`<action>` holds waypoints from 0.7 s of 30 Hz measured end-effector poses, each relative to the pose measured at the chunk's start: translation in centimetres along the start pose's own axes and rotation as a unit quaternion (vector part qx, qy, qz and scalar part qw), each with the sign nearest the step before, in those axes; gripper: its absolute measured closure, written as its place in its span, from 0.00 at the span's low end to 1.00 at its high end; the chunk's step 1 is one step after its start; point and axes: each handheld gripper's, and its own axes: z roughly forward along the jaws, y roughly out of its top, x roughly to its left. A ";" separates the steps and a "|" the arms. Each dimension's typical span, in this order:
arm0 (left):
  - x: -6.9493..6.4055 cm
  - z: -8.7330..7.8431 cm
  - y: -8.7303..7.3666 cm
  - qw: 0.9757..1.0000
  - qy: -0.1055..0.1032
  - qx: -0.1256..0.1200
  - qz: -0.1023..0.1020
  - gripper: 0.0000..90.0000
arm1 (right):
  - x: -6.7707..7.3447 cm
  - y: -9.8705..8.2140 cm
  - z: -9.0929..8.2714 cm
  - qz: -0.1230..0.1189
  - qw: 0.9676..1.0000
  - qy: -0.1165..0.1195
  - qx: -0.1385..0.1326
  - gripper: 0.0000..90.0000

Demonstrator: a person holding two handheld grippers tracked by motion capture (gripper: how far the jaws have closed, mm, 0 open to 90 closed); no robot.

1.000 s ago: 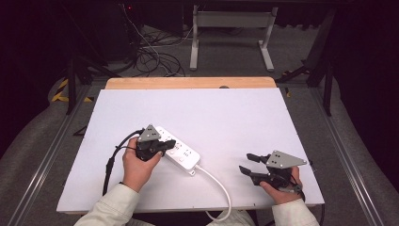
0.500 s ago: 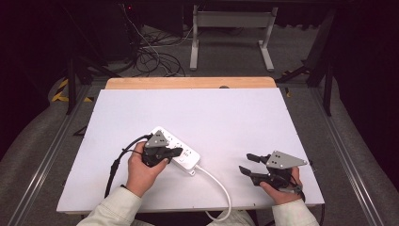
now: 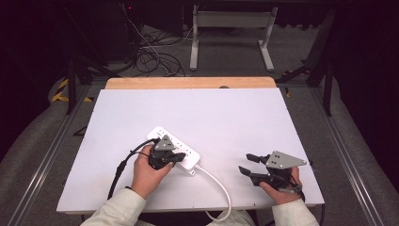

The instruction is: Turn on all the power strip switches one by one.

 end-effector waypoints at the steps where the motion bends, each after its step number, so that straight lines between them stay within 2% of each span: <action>1: 0.0 0.0 0.0 1.000 0.001 0.000 0.001 1.00 | 0.0 0.0 0.0 0.000 1.000 0.000 0.000 0.51; 7: -0.1 0.1 0.0 1.000 0.003 0.004 -0.001 1.00 | 0.0 0.0 0.0 -0.001 1.000 -0.001 0.002 0.51; 10: -0.3 0.2 -0.1 1.000 0.010 0.002 0.010 1.00 | 0.0 0.0 0.0 0.000 1.000 0.000 0.001 0.51; 11: -0.3 0.2 -0.2 1.000 0.011 0.000 0.009 1.00 | 0.0 0.0 0.0 0.001 1.000 0.000 0.001 0.51; 21: -0.2 0.2 -0.3 1.000 0.007 -0.002 0.011 1.00 | 0.1 0.0 0.0 0.001 1.000 0.001 0.001 0.51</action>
